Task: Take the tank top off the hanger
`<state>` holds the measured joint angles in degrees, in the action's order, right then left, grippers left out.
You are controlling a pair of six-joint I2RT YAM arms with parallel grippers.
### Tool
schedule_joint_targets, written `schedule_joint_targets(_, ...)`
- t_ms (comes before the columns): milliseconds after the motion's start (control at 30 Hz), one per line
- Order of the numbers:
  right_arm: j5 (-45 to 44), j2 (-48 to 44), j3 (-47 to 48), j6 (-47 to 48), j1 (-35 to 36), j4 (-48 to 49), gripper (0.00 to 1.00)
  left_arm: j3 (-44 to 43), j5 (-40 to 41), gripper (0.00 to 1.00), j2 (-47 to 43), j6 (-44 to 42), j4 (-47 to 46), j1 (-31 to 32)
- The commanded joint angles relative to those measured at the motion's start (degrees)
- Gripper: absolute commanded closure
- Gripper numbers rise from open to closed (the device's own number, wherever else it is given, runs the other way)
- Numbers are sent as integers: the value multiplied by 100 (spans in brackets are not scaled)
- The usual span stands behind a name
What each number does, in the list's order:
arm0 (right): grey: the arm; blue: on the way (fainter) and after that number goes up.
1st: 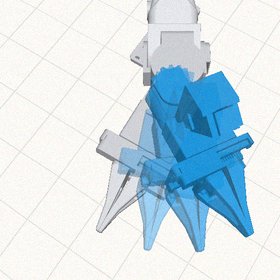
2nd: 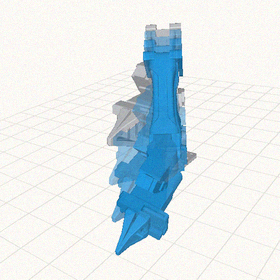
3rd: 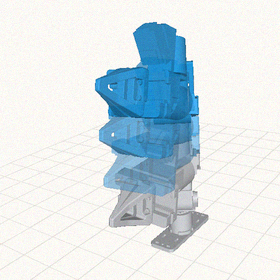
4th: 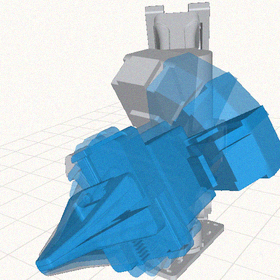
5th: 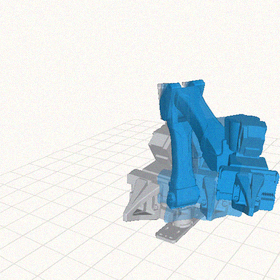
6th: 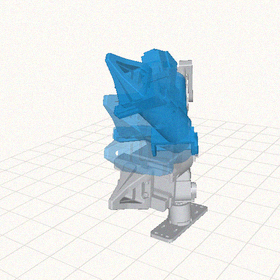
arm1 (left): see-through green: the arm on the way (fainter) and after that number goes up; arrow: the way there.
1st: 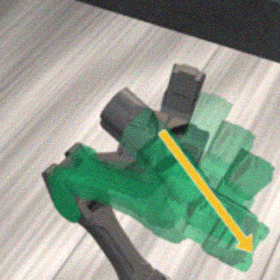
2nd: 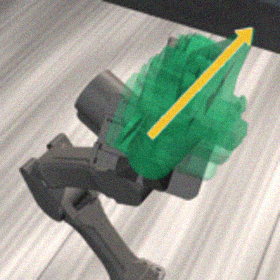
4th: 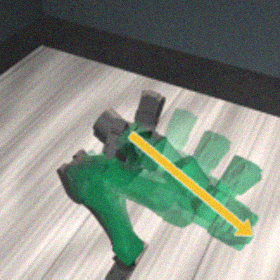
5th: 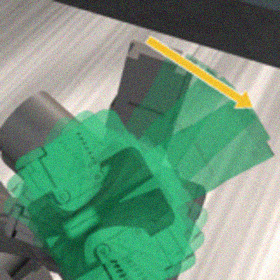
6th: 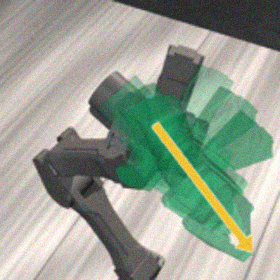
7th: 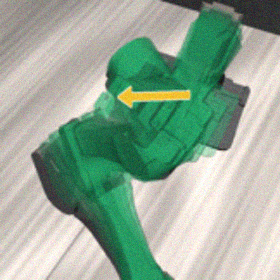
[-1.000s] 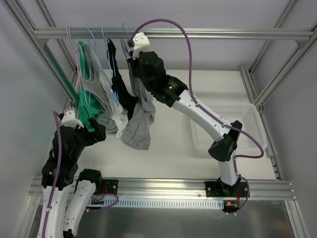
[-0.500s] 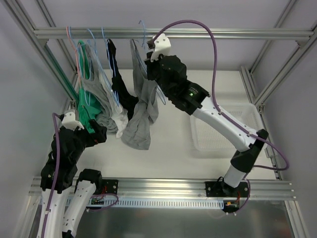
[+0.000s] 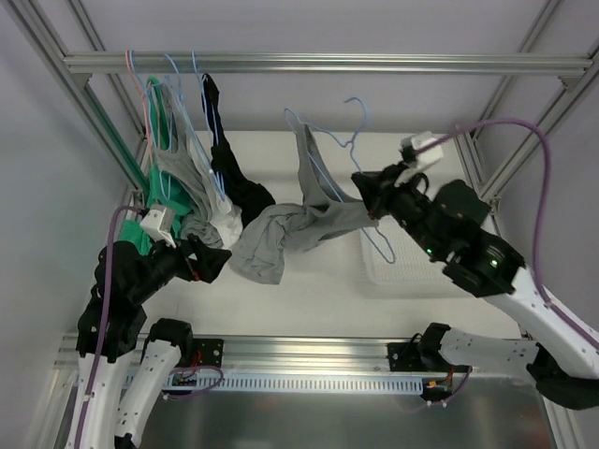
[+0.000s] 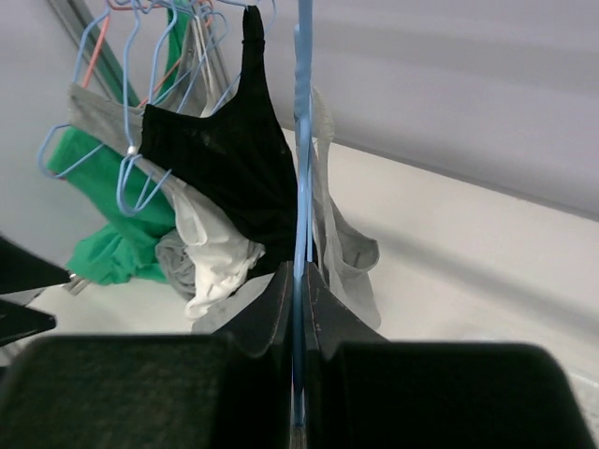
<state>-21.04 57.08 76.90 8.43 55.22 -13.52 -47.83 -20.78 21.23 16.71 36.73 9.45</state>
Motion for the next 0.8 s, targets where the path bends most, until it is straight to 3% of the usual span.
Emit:
schedule_joint_targets(0, 354, -1021, -412, -560, -3, -308, 100, -252, -1891, 1, 460, 51, -587, 65)
schedule_joint_targets(133, 618, -1760, -633, -780, -11, -1019, 100, -1007, -2098, 1, 1057, 175, -808, 267)
schedule_joint_targets(200, 785, -1998, -572, -825, -3, -1240, 100, -1604, -1774, 1, 1680, 175, -834, 968)
schedule_joint_targets(233, 881, -2051, -528, -825, -3, -1458, 100, -1815, -1024, 1, 2100, 123, -843, 1876)
schedule_joint_targets(300, 969, -2130, -414, -825, -3, -1627, 100, -2369, 68, 1, 2541, -148, -834, 3021)
schedule_joint_targets(333, 987, -2192, -378, -825, -3, -1784, 100, -2562, 1353, 1, 2918, -298, -834, 3575)
schedule_joint_targets(367, 988, -2218, -343, -825, -3, -1864, 100, -2860, 1992, 1, 3061, -378, -860, 4451)
schedule_joint_targets(400, 996, -2245, -291, -825, -11, -1935, 100, -2976, 2547, 1, 3219, -457, -1008, 4686)
schedule_joint_targets(567, 1417, -2307, -115, -825, -3, -2286, 100, -3679, 3832, 1, 4177, -545, -1291, 4855)
schedule_joint_targets(767, 1585, -2464, 0, -755, -3, -2348, 100, -3979, 3897, 8, 4890, -739, -1431, 4855)
